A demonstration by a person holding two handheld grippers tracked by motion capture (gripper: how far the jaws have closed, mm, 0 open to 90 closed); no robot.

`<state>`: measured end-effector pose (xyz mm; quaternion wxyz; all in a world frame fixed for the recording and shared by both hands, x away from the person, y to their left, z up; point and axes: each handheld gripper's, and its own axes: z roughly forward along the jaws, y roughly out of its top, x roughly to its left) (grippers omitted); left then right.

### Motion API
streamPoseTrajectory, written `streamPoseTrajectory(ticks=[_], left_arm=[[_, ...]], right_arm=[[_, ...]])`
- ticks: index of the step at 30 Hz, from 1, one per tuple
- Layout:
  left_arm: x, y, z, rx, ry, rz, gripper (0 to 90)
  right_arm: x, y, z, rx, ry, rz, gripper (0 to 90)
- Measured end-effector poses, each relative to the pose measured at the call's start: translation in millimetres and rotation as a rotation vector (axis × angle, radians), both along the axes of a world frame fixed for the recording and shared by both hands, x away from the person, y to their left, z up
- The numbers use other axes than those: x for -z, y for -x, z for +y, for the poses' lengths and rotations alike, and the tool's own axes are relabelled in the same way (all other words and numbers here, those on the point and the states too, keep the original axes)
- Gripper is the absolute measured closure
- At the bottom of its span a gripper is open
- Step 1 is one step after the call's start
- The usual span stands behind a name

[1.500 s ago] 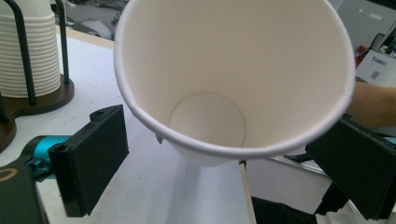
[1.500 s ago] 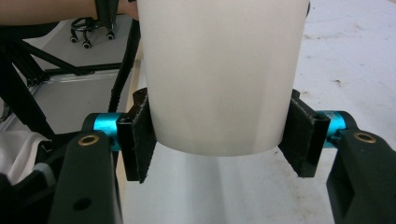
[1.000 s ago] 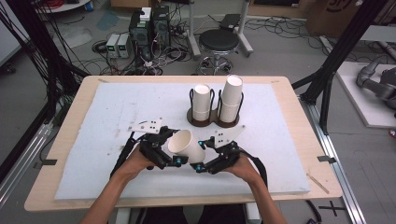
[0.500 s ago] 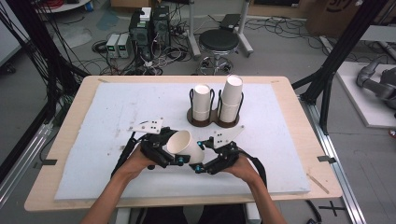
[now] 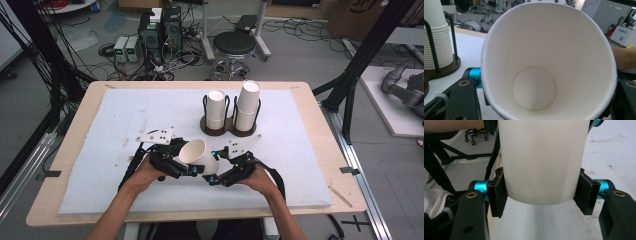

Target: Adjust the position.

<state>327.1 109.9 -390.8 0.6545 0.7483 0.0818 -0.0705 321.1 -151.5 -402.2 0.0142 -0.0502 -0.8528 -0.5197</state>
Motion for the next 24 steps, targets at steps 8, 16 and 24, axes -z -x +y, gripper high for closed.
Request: streamPoseTrajectory(ticks=[8, 16, 24], left_arm=[[-0.1, 0.7, -0.7, -0.008, -0.012, -0.011, 30.1], [-1.8, 1.0, 1.7, -0.024, -0.012, -0.023, 30.0], [-2.7, 1.6, 3.8, -0.033, -0.019, -0.031, 30.0]], right_arm=[[0.6, 0.5, 0.7, 0.003, 0.010, -0.002, 36.0], [3.5, 2.4, 9.9, 0.027, 0.085, -0.015, 18.4], [2.9, 2.6, 8.9, 0.026, 0.081, -0.014, 18.3]])
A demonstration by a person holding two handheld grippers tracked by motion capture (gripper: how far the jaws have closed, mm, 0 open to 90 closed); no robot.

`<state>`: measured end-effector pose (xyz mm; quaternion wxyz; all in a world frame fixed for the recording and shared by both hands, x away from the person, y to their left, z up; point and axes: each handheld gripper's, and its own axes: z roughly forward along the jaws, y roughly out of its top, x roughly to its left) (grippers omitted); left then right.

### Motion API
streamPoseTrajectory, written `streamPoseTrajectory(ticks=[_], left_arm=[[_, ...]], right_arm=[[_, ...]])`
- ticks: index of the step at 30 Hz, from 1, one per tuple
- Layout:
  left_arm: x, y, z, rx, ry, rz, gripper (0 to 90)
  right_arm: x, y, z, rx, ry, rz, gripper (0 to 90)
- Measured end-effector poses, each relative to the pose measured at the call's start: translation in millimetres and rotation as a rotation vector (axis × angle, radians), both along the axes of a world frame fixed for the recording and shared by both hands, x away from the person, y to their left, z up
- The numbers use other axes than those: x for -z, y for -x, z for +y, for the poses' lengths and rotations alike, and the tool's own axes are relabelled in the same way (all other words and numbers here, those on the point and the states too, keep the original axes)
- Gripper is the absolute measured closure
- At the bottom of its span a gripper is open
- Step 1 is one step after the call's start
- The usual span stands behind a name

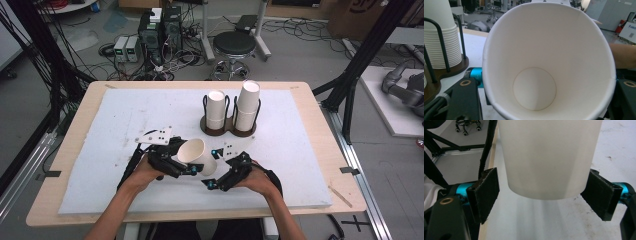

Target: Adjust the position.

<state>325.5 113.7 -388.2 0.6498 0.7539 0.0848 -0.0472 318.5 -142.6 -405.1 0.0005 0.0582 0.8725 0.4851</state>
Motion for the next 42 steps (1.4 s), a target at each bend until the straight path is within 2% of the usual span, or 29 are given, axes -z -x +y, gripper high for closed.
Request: streamPoseTrajectory(ticks=[6, 12, 19, 30, 33, 38, 42], left_arm=[[-2.5, 1.6, 3.8, -0.017, -0.012, -0.016, 30.0], [-4.4, 1.3, 8.0, -0.049, -0.048, -0.023, 29.9], [-6.4, 0.9, 11.6, -0.090, -0.097, -0.033, 29.9], [-9.8, -0.1, 14.9, -0.158, -0.221, -0.044, 29.9], [-11.8, -0.7, 15.9, -0.173, -0.252, -0.049, 29.9], [-12.2, -1.5, 17.2, -0.208, -0.302, -0.037, 29.9], [-11.1, -1.9, 18.4, -0.237, -0.335, -0.029, 29.9]], right_arm=[[1.3, -0.2, -4.6, 0.023, 0.022, -0.004, 18.4], [4.0, -1.0, -21.1, 0.089, 0.013, 0.001, 18.4], [13.9, -3.4, -51.2, 0.262, 0.005, 0.024, 18.4], [19.3, -1.3, -90.8, 0.517, -0.039, -0.036, 18.4], [21.4, -1.7, -99.8, 0.603, -0.059, -0.034, 18.4], [27.9, -1.8, -109.3, 0.754, -0.031, -0.059, 18.4], [34.2, -1.4, -112.2, 0.822, -0.021, -0.061, 18.4]])
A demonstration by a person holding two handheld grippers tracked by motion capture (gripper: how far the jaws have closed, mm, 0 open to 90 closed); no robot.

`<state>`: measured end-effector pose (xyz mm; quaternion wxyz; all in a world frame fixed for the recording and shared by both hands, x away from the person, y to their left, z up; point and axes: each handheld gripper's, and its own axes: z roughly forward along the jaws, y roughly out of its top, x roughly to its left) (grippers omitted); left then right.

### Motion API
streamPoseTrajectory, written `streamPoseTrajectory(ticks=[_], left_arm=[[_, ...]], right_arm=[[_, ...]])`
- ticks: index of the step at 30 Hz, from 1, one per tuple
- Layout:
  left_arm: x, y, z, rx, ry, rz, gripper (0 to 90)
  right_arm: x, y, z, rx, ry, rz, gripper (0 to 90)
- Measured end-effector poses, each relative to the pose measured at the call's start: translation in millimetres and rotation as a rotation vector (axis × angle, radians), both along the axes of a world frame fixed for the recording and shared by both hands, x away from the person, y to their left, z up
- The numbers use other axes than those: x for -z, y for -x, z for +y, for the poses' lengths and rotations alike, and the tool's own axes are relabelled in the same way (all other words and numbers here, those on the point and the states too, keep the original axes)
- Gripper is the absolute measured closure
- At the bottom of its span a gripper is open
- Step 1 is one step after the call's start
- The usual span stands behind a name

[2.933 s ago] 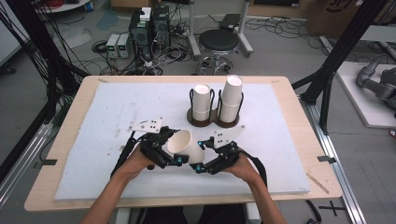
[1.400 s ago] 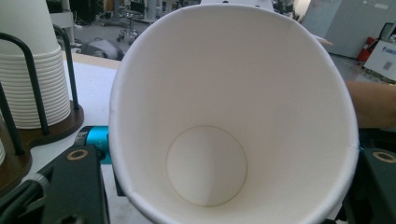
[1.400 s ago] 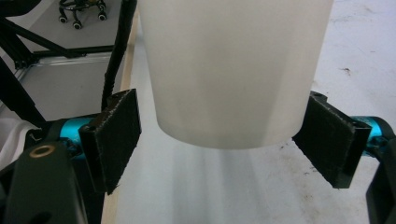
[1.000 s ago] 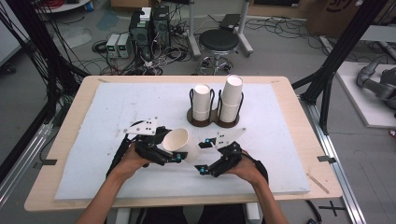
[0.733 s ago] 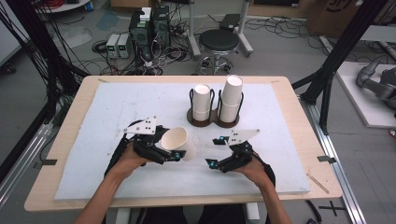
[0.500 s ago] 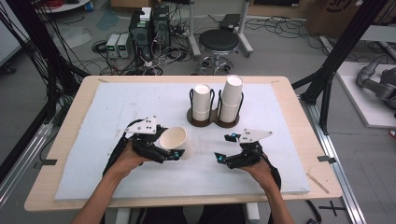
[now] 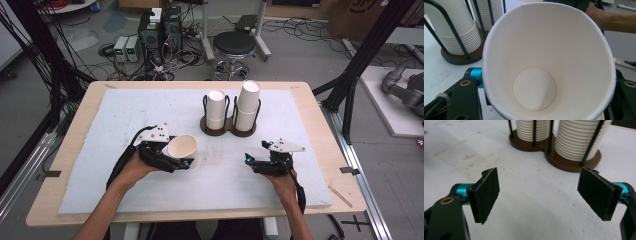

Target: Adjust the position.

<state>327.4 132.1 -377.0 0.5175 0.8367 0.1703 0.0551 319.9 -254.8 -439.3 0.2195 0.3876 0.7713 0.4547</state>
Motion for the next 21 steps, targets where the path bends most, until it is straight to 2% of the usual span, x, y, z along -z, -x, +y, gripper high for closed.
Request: streamPoseTrajectory(ticks=[2, 6, 12, 21], left_arm=[[0.0, -0.1, 0.8, -0.006, -0.013, -0.002, 29.9], [-0.7, 0.1, 3.0, -0.015, -0.012, 0.000, 29.9], [-1.5, -0.8, 7.0, -0.029, -0.022, -0.001, 30.0], [-1.5, -0.5, 10.9, -0.039, -0.033, -0.002, 30.0]], right_arm=[[2.5, 0.0, -0.8, 0.026, 0.002, -0.001, 18.4], [5.9, -1.2, -4.6, 0.043, -0.010, 0.003, 18.4], [7.2, -1.6, -9.7, 0.055, -0.045, 0.000, 18.5], [10.7, -1.5, -13.2, 0.064, -0.053, -0.002, 18.4]])
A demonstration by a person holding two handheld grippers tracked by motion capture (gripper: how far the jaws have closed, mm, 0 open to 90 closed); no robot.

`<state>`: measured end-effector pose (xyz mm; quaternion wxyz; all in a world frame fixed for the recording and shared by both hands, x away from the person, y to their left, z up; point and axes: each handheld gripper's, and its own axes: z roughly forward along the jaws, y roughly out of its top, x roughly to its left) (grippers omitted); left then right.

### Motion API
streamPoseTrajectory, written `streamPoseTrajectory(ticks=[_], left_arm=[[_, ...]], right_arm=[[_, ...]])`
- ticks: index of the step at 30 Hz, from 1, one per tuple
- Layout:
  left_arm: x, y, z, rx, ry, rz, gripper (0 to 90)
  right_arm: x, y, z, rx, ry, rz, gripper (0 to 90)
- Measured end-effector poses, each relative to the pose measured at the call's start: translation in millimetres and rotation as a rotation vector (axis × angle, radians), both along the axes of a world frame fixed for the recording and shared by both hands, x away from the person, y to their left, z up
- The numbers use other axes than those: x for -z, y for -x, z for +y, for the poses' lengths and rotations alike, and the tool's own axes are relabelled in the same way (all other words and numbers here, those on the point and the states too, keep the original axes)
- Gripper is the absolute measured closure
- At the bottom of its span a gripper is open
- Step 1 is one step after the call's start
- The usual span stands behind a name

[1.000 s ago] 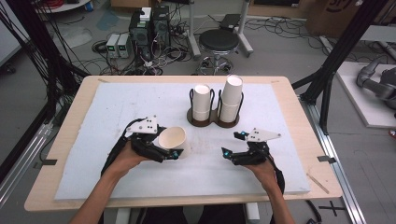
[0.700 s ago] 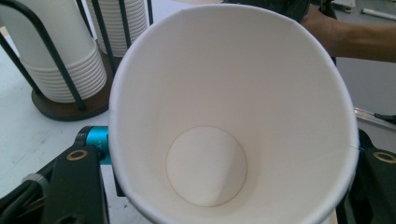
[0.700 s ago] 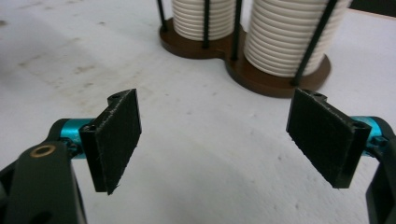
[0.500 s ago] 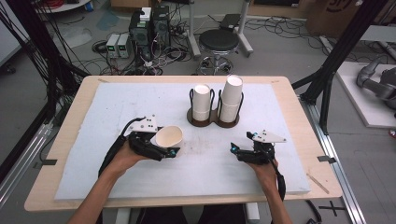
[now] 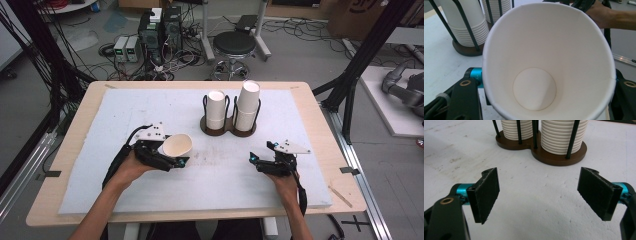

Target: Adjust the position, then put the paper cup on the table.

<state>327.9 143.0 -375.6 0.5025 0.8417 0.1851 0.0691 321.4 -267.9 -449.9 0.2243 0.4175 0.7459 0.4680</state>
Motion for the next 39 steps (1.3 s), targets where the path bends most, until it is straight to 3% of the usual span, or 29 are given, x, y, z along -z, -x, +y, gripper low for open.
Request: streamPoseTrajectory(ticks=[26, 39], left_arm=[[2.8, -1.3, 0.9, -0.004, -0.007, 0.005, 30.0], [6.1, -2.1, -5.1, -0.006, -0.043, 0.001, 30.1]], right_arm=[[0.5, 0.9, -0.5, -0.005, 0.000, -0.004, 18.4], [0.6, 0.8, 1.0, -0.006, 0.008, 0.000, 18.4]])
